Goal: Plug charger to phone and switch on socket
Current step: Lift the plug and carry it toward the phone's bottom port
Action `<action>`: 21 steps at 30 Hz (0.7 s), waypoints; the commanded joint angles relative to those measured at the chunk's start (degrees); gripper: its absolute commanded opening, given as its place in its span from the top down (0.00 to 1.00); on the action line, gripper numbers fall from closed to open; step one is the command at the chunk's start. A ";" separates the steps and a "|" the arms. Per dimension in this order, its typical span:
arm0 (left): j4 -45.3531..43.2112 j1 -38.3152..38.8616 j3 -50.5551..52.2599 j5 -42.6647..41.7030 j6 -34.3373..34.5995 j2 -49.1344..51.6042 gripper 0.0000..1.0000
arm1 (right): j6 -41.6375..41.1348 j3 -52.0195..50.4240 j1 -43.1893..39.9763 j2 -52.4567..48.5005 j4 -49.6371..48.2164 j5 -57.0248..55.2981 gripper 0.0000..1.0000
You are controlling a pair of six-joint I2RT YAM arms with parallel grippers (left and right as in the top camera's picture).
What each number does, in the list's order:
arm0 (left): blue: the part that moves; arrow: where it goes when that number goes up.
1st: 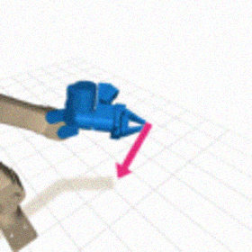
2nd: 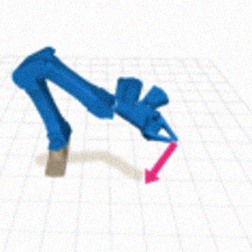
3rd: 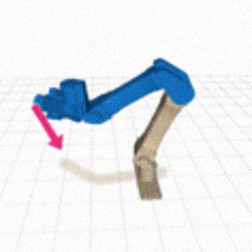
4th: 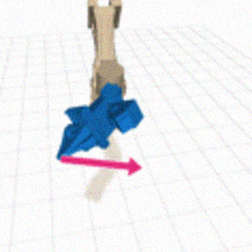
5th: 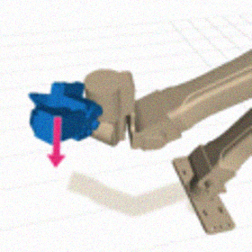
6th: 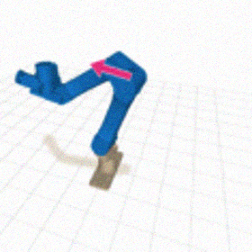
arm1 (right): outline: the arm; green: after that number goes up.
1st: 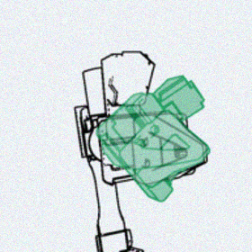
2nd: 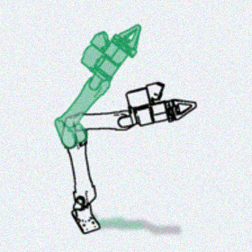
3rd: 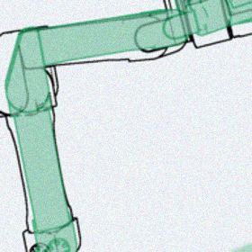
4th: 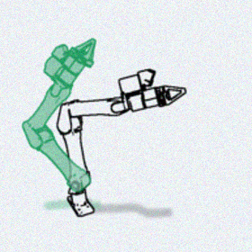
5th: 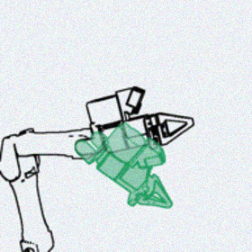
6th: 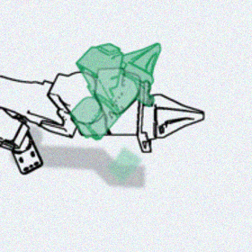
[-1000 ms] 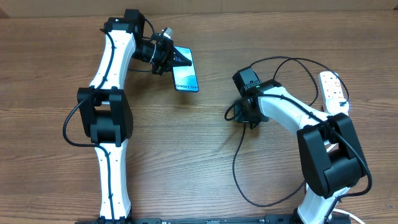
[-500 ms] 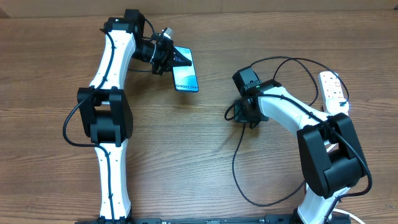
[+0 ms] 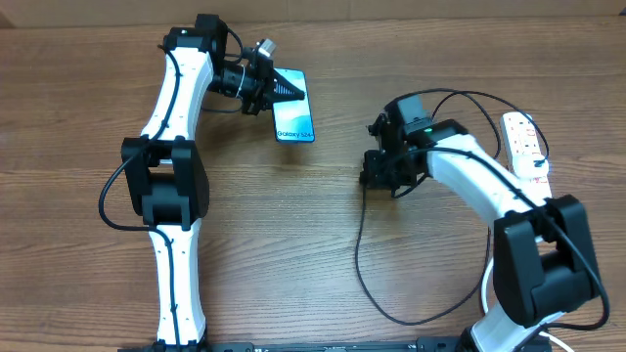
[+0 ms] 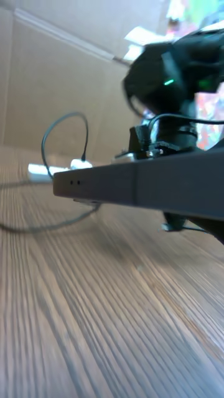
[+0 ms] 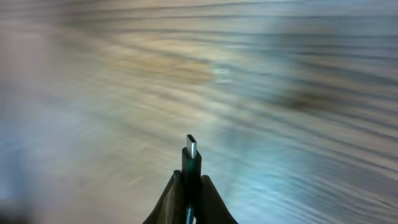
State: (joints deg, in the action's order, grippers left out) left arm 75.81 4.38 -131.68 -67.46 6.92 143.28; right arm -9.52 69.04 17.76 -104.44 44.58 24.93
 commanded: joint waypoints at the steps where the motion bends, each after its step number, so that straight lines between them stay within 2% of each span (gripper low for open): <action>1: -0.55 -0.20 -1.16 -8.39 -5.86 -1.20 0.96 | 11.06 0.79 -3.54 1.44 0.07 26.05 0.96; 5: -1.51 -0.20 -1.16 -14.51 -10.38 -1.20 0.96 | 18.93 0.68 -5.79 1.44 0.52 39.36 0.96; 9: -3.28 -0.17 -1.16 -22.69 -14.53 -1.20 0.96 | 21.70 0.68 -5.88 1.44 0.28 43.87 0.96; 16: -4.15 0.50 -1.18 -23.15 -14.60 -1.22 0.96 | 23.04 0.68 -5.84 1.44 -2.36 50.01 0.96; 21: -4.35 1.64 -1.18 -23.10 -12.44 -1.22 0.96 | 19.61 0.68 -5.84 1.44 -4.28 50.25 0.96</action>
State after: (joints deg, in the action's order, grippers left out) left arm 71.66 4.75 -131.68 -86.74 -5.98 143.28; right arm 11.49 69.04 11.77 -104.44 41.06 72.29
